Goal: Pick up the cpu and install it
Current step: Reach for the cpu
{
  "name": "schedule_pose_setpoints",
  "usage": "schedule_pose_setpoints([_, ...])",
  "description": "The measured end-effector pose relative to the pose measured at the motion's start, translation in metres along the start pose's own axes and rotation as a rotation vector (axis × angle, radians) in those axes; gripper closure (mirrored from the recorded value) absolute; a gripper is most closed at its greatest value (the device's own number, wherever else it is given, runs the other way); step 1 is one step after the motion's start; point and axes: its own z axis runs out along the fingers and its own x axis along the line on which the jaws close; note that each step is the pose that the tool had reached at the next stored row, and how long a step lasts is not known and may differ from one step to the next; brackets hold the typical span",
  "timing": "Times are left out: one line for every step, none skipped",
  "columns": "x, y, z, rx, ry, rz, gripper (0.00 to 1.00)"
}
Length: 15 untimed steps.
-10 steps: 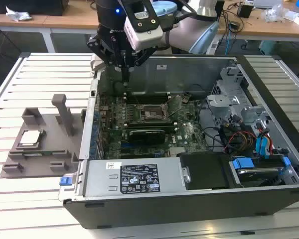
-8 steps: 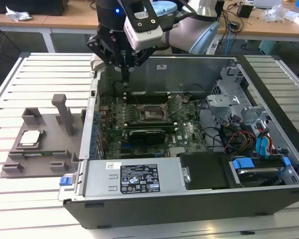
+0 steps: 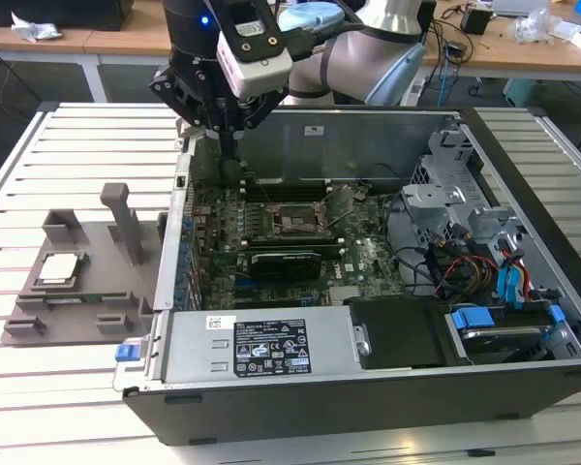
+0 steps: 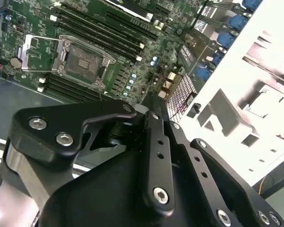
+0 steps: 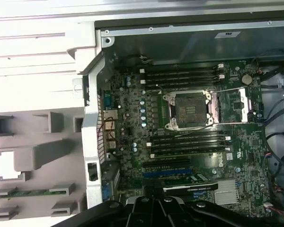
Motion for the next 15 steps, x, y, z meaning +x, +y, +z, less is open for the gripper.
schedule_pose_setpoints([0.0012,-0.0001,0.0,0.0,0.0,0.0,0.89])
schedule_pose_setpoints([0.0027,-0.0002,-0.0001,0.0,0.0,0.0,0.89])
schedule_pose_setpoints([0.0052,-0.0004,-0.0001,-0.0001,-0.0001,0.0,0.89])
schedule_pose_setpoints([0.0069,-0.0005,-0.0002,0.0,0.0,0.0,0.89])
schedule_pose_setpoints([0.0074,-0.0005,-0.0002,0.0,0.0,0.0,0.89])
schedule_pose_setpoints([0.0078,-0.0006,-0.0002,-0.0001,0.0,0.0,0.89])
schedule_pose_setpoints([0.0092,-0.0007,-0.0002,0.0,0.0,0.0,0.89])
schedule_pose_setpoints([0.0111,-0.0008,-0.0003,0.0,0.0,0.0,0.89])
schedule_pose_setpoints([0.0122,-0.0009,-0.0003,0.0,0.0,0.0,0.89])
schedule_pose_setpoints([0.013,-0.001,-0.0003,0.0,0.0,0.0,0.89])
schedule_pose_setpoints([0.0139,-0.0011,-0.0004,0.0001,0.0,0.0,0.89])
schedule_pose_setpoints([0.0154,-0.0012,-0.0004,0.0,0.0,0.0,0.89])
schedule_pose_setpoints([0.0172,-0.0013,-0.0004,0.0,0.0,0.0,0.89])
schedule_pose_setpoints([0.0188,-0.0014,-0.0005,0.0,-0.0001,0.0,0.89])
schedule_pose_setpoints([0.0197,-0.0015,-0.0005,0.0,0.0,0.0,0.89])
